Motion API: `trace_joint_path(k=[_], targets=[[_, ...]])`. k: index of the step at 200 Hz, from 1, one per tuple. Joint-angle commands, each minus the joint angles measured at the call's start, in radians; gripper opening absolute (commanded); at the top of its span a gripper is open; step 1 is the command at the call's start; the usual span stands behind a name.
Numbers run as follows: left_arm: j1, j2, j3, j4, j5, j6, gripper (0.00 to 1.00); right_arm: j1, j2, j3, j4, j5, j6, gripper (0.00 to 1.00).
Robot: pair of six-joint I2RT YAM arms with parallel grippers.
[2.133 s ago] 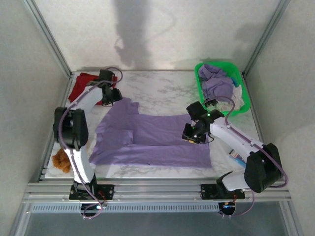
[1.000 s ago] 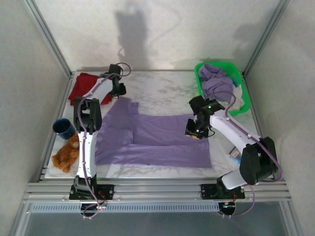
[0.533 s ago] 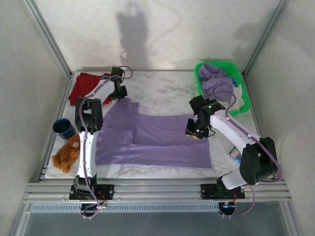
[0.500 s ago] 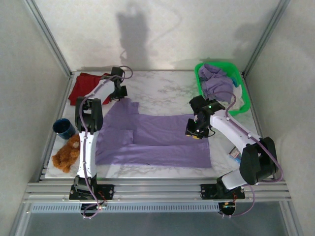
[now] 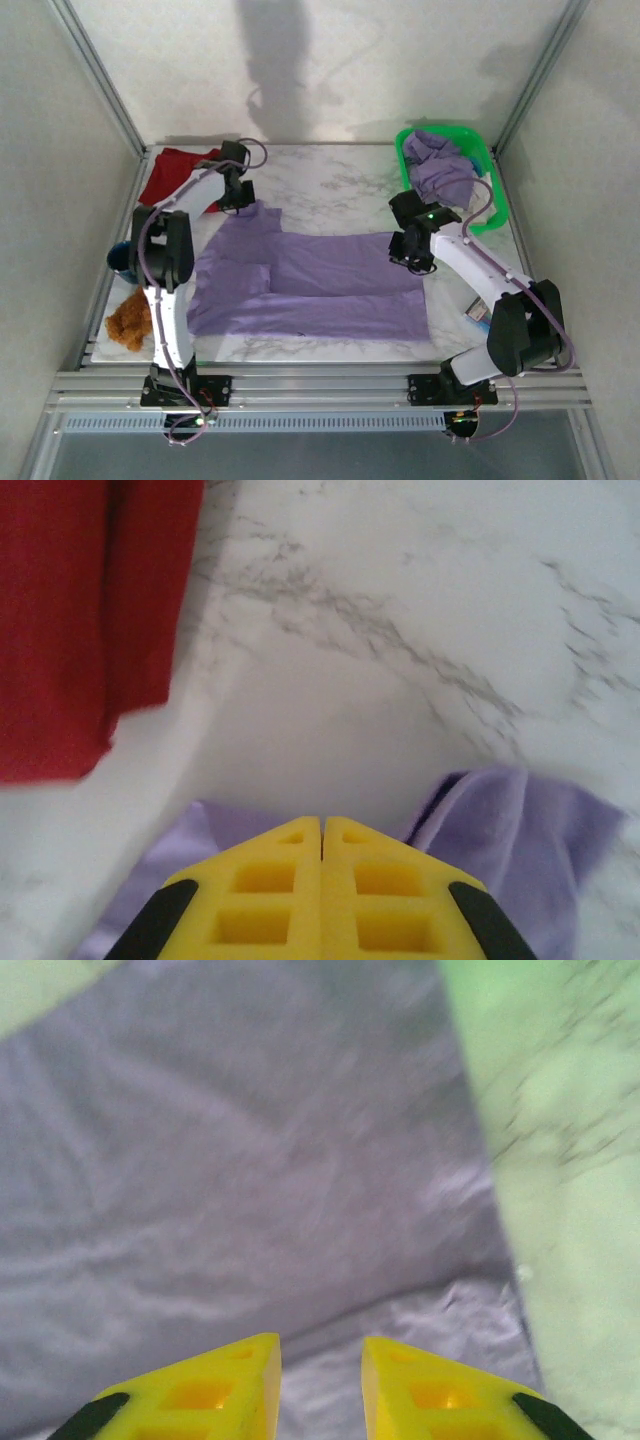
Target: Fold and stack the t-shirts
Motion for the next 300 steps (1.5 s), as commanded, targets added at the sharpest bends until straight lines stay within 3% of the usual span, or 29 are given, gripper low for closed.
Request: trace_joint_path(k=[1,50,122,156,203,242,270,300], targets=[[-0.009,-0.112,-0.08,0.045,-0.008,-0.037,0.0,-0.007,0.038,0.033,0.044,0.219,0.055,0.27],[-0.009,-0.245,-0.209,0.045,-0.006,-0.068,0.0,-0.007,0.192,0.115,0.065,0.239,0.044,0.25],[-0.035,-0.535,-0.505,0.049,0.033,-0.152,0.0,-0.008,0.303,0.204,0.082,0.245,0.051,0.24],[-0.035,-0.621,-0.556,0.012,0.061,-0.162,0.0,-0.011,0.334,0.232,0.083,0.217,0.032,0.24],[-0.036,-0.641,-0.607,-0.002,0.064,-0.169,0.0,-0.023,0.42,0.333,0.02,0.057,-0.053,0.25],[-0.03,-0.56,-0.571,0.046,0.071,-0.158,0.0,-0.004,0.375,0.257,0.034,-0.167,-0.064,0.1],[-0.02,-0.486,-0.485,0.046,0.063,-0.129,0.0,0.079,0.35,0.22,-0.022,-0.329,-0.048,0.0],[0.002,-0.4,-0.381,0.03,0.054,-0.083,0.0,0.2,0.317,0.134,0.091,-0.408,0.066,0.0]])
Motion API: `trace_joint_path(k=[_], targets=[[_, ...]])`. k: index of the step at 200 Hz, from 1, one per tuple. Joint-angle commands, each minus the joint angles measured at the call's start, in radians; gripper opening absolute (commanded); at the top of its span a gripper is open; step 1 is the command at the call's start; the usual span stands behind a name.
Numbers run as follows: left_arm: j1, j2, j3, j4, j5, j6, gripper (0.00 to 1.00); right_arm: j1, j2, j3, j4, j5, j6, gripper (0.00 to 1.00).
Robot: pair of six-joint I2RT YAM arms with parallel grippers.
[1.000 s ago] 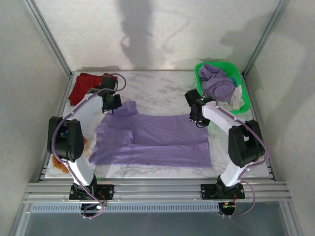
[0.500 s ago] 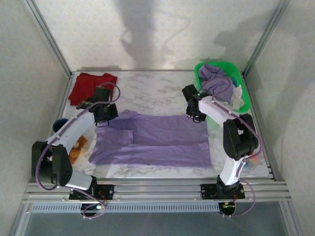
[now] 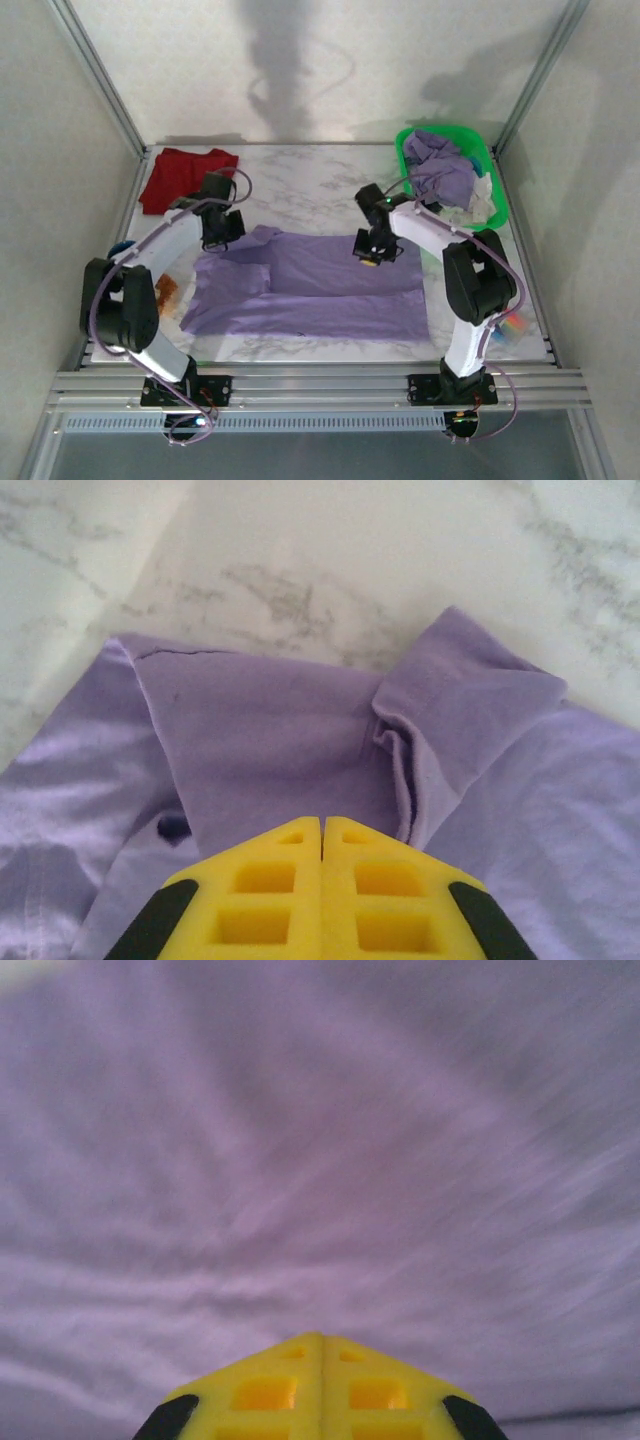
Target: Fold and stack the t-shirts
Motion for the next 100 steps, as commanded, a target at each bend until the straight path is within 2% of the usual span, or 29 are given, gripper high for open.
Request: trace_joint_path(k=[1,41,100], targets=[[0.022,0.049,0.095,-0.007,-0.007,0.05,0.0,0.084,-0.052,-0.062,0.05,-0.138,0.096,0.0],[0.062,0.127,0.197,-0.023,-0.003,0.087,0.0,0.178,0.023,-0.06,0.25,-0.223,0.214,0.0],[0.085,0.236,0.28,-0.028,0.044,0.123,0.0,0.269,0.235,0.084,0.359,-0.33,0.284,0.0]])
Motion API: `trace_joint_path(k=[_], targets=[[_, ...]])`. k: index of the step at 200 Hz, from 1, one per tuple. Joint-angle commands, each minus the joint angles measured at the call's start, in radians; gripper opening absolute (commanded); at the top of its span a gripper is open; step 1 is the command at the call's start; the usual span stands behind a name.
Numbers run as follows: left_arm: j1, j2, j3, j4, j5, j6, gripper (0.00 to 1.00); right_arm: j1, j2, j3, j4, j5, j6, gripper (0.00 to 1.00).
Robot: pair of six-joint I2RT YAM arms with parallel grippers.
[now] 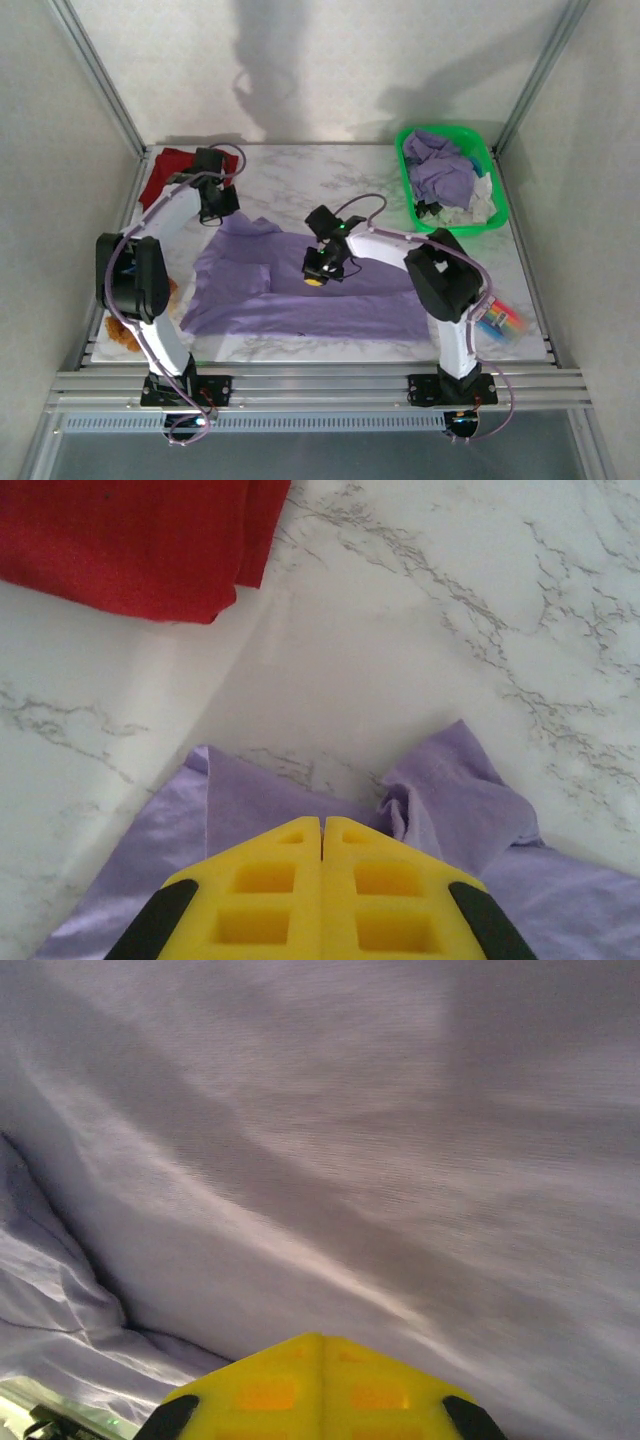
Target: Fold and stack the t-shirts
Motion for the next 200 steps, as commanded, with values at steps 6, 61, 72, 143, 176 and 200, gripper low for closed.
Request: trace_joint_path(k=[6,61,72,143,176,200], targets=[[0.007,0.044,0.045,-0.024,0.031,0.032,0.0,0.031,0.082,0.045,0.077,-0.082,0.07,0.0],[0.03,0.071,0.075,-0.039,0.024,0.046,0.0,0.083,0.204,0.135,0.087,-0.133,0.092,0.0],[0.038,0.07,0.078,-0.041,0.026,0.048,0.0,0.095,0.222,0.159,0.08,-0.133,0.092,0.0],[0.063,0.037,0.102,-0.067,0.018,0.062,0.0,0.048,-0.007,0.296,-0.277,0.202,-0.137,0.11],[0.064,0.021,0.104,-0.066,0.027,0.058,0.0,-0.085,-0.094,0.265,-0.368,0.279,-0.231,0.24],[0.065,0.025,0.112,-0.073,0.024,0.063,0.0,-0.218,-0.122,0.211,-0.368,0.356,-0.303,0.34]])
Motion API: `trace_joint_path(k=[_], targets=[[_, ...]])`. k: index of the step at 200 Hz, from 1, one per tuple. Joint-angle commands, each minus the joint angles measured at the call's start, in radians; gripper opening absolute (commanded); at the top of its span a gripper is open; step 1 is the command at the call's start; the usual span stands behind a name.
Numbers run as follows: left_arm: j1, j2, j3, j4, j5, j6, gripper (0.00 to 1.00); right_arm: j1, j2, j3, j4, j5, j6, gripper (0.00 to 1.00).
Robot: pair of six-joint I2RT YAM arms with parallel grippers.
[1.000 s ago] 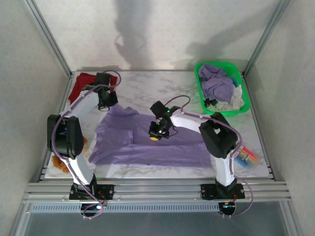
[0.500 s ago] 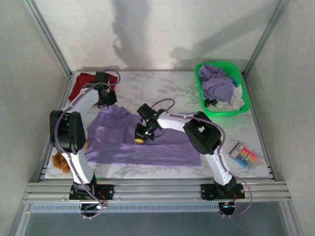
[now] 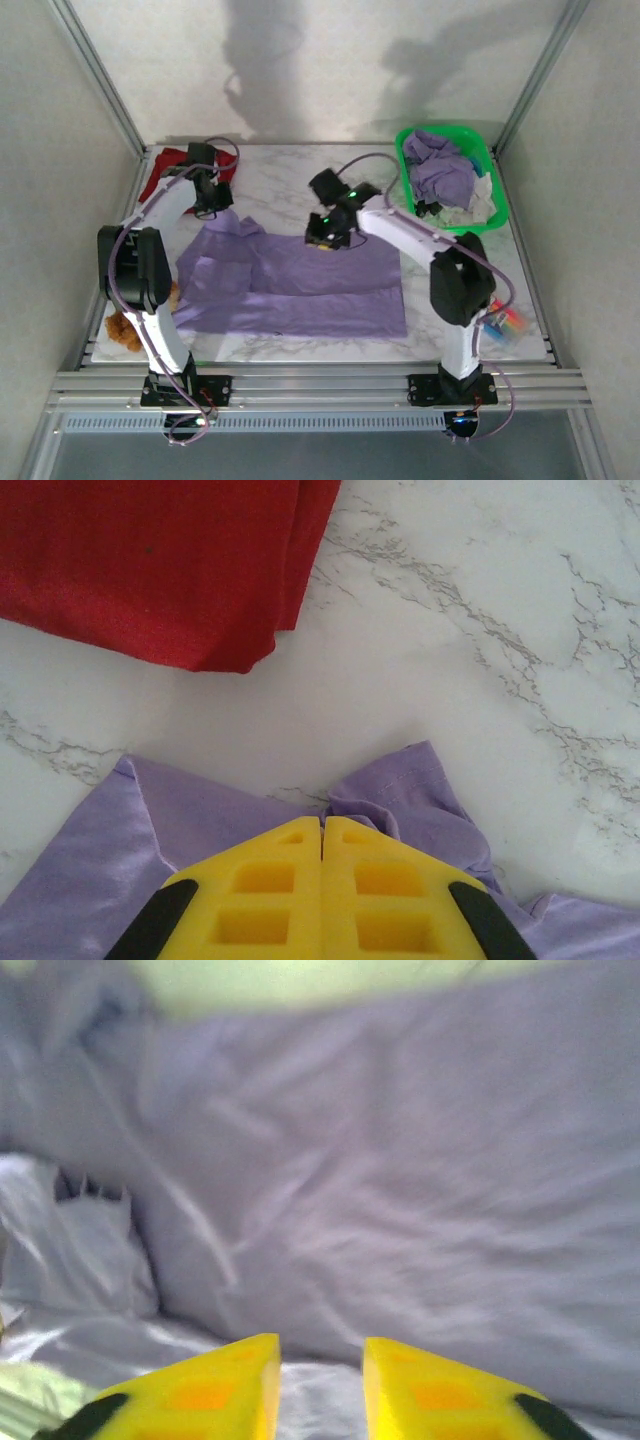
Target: Fold and stack the t-shirts
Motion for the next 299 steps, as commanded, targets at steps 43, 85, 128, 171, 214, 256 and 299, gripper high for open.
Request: trace_joint_path(k=[43,85,128,171,214,256,299], targets=[[0.013,-0.028,0.037,-0.032,0.007,0.016,0.0,-0.247,0.12,0.047,-0.162,0.364,-0.206,0.34],[0.015,-0.034,0.035,-0.038,0.006,0.02,0.0,-0.271,0.207,0.092,-0.136,0.493,-0.165,0.32],[0.015,-0.035,0.029,-0.039,0.016,0.023,0.0,-0.274,0.212,0.043,-0.037,0.613,-0.112,0.29],[0.015,-0.042,0.017,-0.038,0.013,0.023,0.0,-0.287,0.251,0.048,-0.019,0.62,-0.069,0.29],[0.015,-0.044,0.01,-0.037,0.015,0.023,0.0,-0.287,0.296,0.043,-0.022,0.638,-0.043,0.29],[0.015,-0.04,0.013,-0.039,0.014,0.025,0.0,-0.287,0.31,-0.001,0.028,0.598,-0.041,0.29],[0.015,-0.044,0.01,-0.043,0.011,0.028,0.0,-0.287,0.301,-0.051,0.053,0.581,-0.006,0.2]])
